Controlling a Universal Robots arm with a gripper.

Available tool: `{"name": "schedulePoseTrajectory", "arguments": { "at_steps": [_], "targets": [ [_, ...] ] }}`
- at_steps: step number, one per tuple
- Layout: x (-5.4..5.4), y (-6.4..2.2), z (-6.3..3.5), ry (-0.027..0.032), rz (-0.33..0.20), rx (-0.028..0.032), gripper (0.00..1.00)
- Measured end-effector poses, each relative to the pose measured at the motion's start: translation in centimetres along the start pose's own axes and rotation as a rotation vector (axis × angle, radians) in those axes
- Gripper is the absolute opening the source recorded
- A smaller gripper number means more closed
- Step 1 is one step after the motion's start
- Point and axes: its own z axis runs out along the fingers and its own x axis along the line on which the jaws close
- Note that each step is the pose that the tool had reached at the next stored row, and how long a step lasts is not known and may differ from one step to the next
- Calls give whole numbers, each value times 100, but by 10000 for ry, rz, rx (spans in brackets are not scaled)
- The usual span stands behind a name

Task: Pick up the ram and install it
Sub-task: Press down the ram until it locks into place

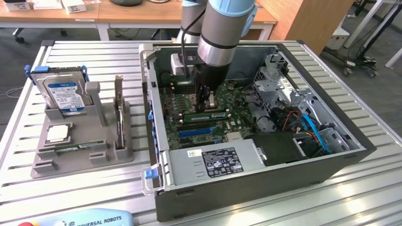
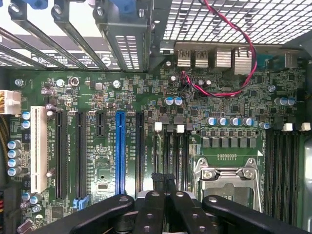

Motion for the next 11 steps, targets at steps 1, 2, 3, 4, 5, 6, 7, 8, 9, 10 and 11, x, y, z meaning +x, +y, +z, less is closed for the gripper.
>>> {"name": "schedulePoseTrajectory", "arguments": {
  "at_steps": [1,2,3,4,5,6,7,8,9,10,11],
  "targets": [
    [0,0,6,0,0,0,10],
    [0,0,11,-1,0,0,10],
    [1,0,16,0,1,0,10],
    [1,0,19,1,1,0,10],
    [1,0,19,2,1,-1,10],
    [1,0,19,3,0,-1,10],
    [1,0,20,2,0,-1,10],
    [1,-1,20,1,0,0,10],
    [1,-1,21,1,0,0,10],
    [0,-1,27,-4,0,2,10],
    [1,-1,32,-4,0,2,10]
  ]
}}
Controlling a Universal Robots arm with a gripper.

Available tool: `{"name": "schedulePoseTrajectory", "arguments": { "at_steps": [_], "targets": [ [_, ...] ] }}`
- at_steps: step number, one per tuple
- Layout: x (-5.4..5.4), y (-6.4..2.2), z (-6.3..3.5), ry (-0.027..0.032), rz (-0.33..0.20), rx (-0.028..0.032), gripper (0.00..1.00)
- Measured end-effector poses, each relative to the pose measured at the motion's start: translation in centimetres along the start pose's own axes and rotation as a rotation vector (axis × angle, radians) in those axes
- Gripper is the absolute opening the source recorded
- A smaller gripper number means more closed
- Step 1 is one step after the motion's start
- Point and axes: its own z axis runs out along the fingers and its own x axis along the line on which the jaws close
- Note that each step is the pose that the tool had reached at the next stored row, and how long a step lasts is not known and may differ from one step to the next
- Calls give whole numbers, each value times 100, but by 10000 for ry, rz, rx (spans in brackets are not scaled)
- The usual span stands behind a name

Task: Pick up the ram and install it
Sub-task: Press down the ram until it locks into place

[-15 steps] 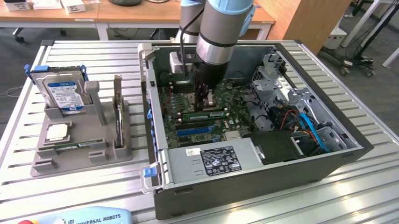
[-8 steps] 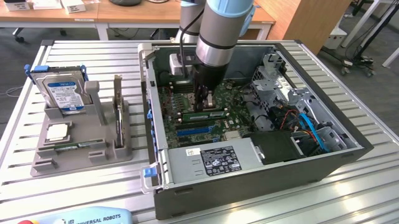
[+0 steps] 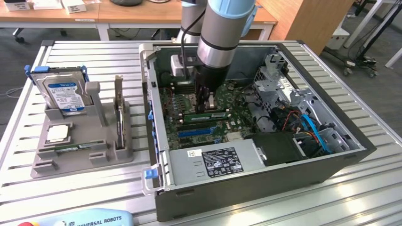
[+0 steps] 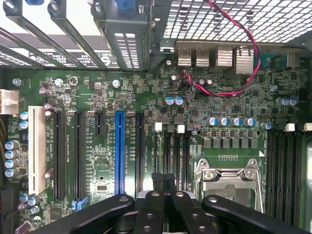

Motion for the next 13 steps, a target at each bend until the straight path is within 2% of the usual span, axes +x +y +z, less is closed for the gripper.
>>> {"name": "schedulePoseTrajectory", "arguments": {
  "at_steps": [13],
  "targets": [
    [0,-1,27,5,0,-3,10]
  ]
}}
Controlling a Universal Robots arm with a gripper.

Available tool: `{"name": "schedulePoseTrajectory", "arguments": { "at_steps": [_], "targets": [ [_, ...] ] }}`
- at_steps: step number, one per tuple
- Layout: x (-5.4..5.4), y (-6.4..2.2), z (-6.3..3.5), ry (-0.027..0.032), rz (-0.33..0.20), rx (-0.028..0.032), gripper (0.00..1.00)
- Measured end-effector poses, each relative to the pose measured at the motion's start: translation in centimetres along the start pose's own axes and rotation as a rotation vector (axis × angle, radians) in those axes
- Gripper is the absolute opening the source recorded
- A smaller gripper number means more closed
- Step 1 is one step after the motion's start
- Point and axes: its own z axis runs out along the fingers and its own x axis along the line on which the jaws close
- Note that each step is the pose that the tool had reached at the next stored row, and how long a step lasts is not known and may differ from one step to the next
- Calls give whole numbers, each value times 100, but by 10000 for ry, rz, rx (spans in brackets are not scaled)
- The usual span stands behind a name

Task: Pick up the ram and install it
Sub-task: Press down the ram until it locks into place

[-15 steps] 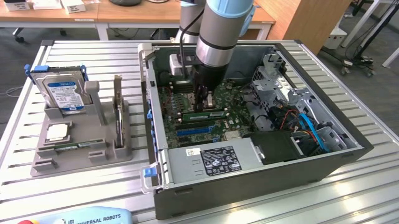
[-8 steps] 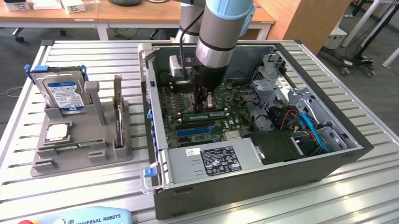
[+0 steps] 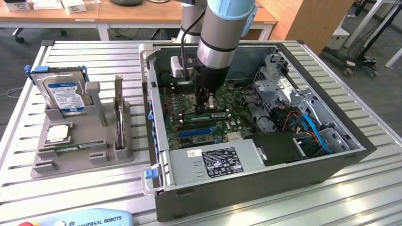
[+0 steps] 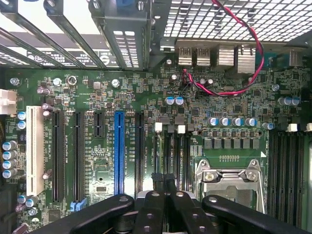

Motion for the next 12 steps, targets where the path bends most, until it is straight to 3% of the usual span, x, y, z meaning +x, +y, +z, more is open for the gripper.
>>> {"name": "schedulePoseTrajectory", "arguments": {
  "at_steps": [12],
  "targets": [
    [1,-1,29,0,1,0,10]
  ]
}}
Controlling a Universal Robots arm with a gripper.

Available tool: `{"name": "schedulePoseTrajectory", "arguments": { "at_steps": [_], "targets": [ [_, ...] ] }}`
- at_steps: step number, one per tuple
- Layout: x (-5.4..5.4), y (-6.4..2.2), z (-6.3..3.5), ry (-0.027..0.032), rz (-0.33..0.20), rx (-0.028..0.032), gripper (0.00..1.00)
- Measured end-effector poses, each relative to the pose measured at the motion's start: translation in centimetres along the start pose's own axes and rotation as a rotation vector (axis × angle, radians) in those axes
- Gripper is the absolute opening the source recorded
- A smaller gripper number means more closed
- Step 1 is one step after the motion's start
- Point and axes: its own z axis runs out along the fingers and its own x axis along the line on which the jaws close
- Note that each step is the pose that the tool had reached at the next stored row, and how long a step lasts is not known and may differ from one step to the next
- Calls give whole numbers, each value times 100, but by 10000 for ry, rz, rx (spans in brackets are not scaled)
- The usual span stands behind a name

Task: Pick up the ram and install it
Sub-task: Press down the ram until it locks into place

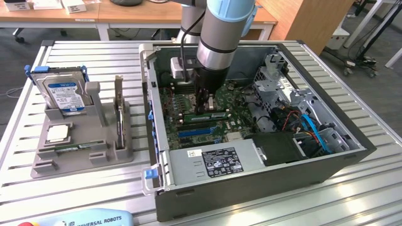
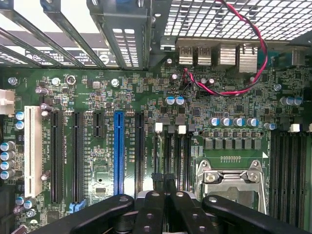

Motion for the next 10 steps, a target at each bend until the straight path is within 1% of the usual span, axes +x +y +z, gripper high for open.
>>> {"name": "schedulePoseTrajectory", "arguments": {
  "at_steps": [10],
  "targets": [
    [1,-1,19,-1,-1,0,10]
  ]
}}
